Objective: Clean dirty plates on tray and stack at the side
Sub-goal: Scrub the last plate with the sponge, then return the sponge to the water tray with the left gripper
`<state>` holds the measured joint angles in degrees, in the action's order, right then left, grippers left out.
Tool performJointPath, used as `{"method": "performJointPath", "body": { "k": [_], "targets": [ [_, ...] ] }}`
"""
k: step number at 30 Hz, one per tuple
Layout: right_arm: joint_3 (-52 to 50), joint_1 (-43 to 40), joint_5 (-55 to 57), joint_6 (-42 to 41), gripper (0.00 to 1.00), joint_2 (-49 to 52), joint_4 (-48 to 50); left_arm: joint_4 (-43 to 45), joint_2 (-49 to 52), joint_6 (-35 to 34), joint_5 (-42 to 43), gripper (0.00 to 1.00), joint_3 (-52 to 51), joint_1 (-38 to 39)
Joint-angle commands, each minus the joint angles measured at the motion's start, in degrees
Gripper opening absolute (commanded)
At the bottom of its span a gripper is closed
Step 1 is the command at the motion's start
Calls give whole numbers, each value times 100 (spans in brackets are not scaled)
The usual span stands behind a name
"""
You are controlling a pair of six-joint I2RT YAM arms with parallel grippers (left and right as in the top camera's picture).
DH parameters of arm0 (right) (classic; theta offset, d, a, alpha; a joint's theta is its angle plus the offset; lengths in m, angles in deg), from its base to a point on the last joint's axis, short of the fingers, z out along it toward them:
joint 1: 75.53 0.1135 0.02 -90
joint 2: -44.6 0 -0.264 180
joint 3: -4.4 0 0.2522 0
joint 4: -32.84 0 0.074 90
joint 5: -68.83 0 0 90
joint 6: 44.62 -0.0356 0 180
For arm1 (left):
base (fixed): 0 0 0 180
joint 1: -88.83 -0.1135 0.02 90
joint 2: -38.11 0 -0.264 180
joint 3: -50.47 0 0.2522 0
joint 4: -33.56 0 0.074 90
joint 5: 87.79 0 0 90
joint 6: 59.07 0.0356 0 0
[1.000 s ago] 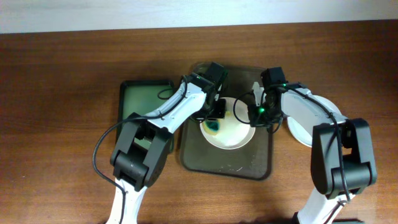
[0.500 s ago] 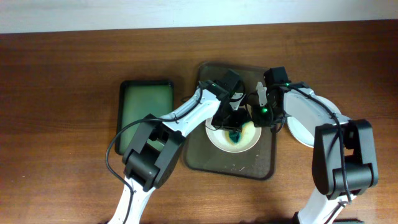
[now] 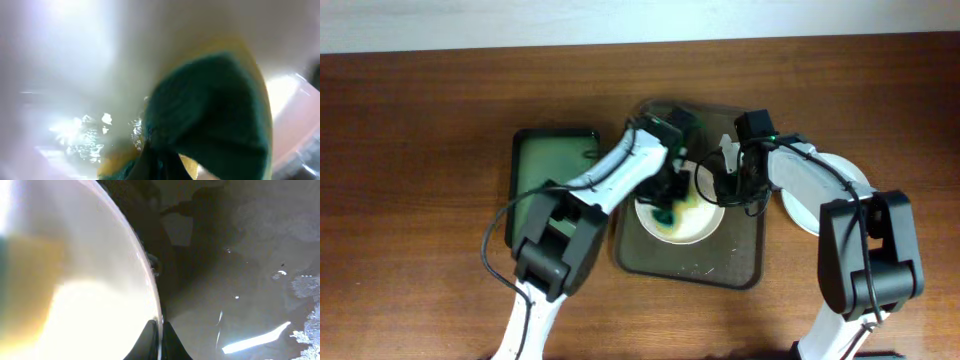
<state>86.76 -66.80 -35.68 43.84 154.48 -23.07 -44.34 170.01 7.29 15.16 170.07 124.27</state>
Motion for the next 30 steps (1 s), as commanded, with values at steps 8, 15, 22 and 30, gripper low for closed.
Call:
{"method": "performJointPath", "body": {
  "k": [8, 15, 22, 30],
  "targets": [
    [-57, -11, 214, 48, 4, 74, -48, -92, 212, -313, -761, 0, 350, -734],
    [-57, -11, 210, 46, 4, 74, -57, -1755, 127, 138, -553, 0, 2157, -946],
    [-57, -11, 210, 46, 4, 74, -131, -3261, -927, 256, -2138, 0, 2481, -1681],
    [-57, -11, 210, 46, 4, 74, -199, -1556, -1567, -479, -3456, 0, -457, -2118]
  ]
}}
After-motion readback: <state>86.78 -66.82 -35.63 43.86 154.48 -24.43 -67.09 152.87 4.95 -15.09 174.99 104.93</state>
